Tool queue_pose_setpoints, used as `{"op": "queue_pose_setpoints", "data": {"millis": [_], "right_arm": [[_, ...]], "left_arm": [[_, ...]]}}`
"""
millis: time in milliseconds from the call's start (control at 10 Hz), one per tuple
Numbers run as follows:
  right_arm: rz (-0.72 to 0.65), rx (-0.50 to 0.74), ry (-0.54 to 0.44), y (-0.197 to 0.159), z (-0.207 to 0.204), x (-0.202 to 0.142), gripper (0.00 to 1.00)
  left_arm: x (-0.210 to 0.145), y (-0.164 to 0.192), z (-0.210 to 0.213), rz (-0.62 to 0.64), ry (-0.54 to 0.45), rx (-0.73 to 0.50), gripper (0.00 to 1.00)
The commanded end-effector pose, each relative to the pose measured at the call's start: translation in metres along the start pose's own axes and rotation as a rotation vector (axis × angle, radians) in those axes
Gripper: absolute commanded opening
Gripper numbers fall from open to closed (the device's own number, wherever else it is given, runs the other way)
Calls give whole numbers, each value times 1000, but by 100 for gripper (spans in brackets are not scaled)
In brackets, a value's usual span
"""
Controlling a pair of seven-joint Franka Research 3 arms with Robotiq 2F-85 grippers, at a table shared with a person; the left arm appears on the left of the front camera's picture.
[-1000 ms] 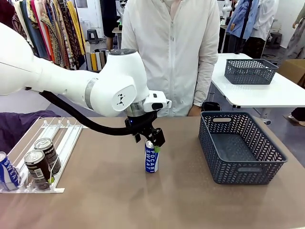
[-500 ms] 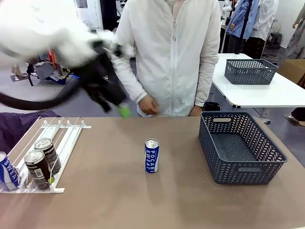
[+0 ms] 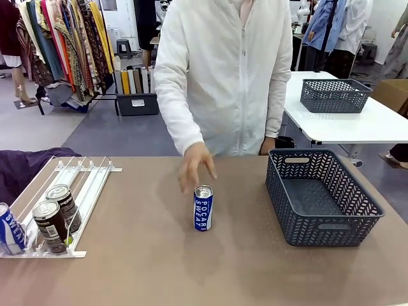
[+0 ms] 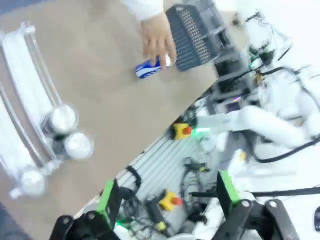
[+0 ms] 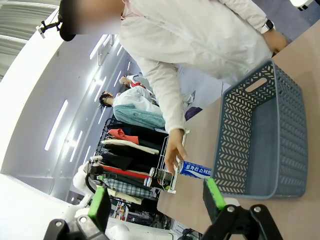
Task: Retrieve and store the cans from the dispenser.
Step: Pick up one can from the Automatic Can Dispenser and place it in the middle of the table, then pick up the last remaining can from one row of the Automatic Can Dispenser and place it in the middle of the table.
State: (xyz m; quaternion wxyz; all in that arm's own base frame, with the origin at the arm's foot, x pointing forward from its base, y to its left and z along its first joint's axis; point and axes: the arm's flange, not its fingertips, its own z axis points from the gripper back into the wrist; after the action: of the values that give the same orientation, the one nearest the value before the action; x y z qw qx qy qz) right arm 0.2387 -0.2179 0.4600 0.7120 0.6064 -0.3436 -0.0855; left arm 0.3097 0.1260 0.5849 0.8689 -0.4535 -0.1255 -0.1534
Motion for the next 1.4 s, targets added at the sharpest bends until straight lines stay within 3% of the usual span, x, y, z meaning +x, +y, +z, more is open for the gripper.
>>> {"op": "queue_pose_setpoints", "data": {"millis": [0,200,300,400,1300], "right_arm": [[16,20,-22,3,-2,4,100],[16,20,-22,3,-2,4,100],[16,20,-22,3,-2,4,100],[16,20,-22,3,-2,4,100],[16,20,-22,3,-2,4,100]], "left_arm": [[-30,71,33,144,-237,-219,100],[-73,117,47,231,-409,-336,100],[-81,124,45,250,-444,-297,100],[-86,110,60,246,-330,-257,100],[-83,110,59,256,-345,-260,100]]}}
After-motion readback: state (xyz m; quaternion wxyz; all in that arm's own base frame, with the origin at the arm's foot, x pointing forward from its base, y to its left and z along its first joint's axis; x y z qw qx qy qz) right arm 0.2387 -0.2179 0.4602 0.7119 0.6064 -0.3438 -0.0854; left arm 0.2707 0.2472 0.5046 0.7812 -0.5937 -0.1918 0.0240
